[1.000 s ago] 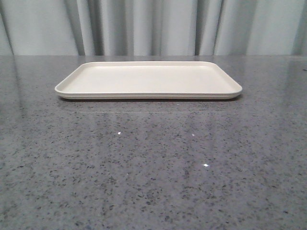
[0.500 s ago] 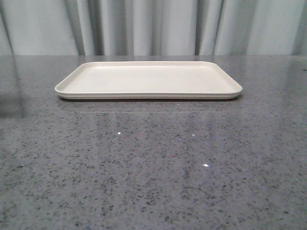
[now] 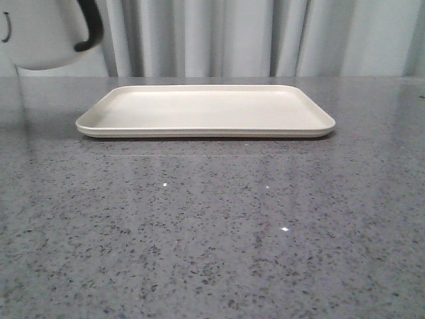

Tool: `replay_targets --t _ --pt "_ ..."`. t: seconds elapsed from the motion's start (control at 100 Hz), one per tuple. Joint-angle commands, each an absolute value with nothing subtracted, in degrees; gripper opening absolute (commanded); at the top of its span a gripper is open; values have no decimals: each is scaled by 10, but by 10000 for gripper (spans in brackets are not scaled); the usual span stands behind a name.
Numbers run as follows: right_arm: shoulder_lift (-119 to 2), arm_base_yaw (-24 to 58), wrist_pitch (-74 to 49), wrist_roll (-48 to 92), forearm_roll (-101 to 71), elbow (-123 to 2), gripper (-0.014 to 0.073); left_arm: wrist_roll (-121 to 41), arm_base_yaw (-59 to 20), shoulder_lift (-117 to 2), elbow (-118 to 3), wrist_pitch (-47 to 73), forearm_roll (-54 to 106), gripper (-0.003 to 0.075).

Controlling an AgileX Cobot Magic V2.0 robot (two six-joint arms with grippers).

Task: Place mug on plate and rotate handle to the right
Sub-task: 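Lift the mug with the left gripper and carry it over the tray, then lower the mug onto the cream tray and open the left gripper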

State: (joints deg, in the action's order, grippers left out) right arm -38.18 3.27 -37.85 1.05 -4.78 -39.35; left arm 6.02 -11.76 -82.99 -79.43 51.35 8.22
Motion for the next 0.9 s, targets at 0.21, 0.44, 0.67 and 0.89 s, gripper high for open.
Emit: replay_targets --t 0.21,0.44,0.67,0.89 --pt "-387 36 -345 12 -50 -414 321 66 -199 -913 -928 483 112 -19" --pt "-387 36 -344 12 -50 -414 321 69 -239 -996 -1012 515 112 -19" --pt "-387 36 -344 12 -50 -414 321 69 -254 -1051 -1051 513 108 -19" --pt "-387 36 -345 12 -50 -414 321 69 -254 -1073 -1052 513 106 -18"
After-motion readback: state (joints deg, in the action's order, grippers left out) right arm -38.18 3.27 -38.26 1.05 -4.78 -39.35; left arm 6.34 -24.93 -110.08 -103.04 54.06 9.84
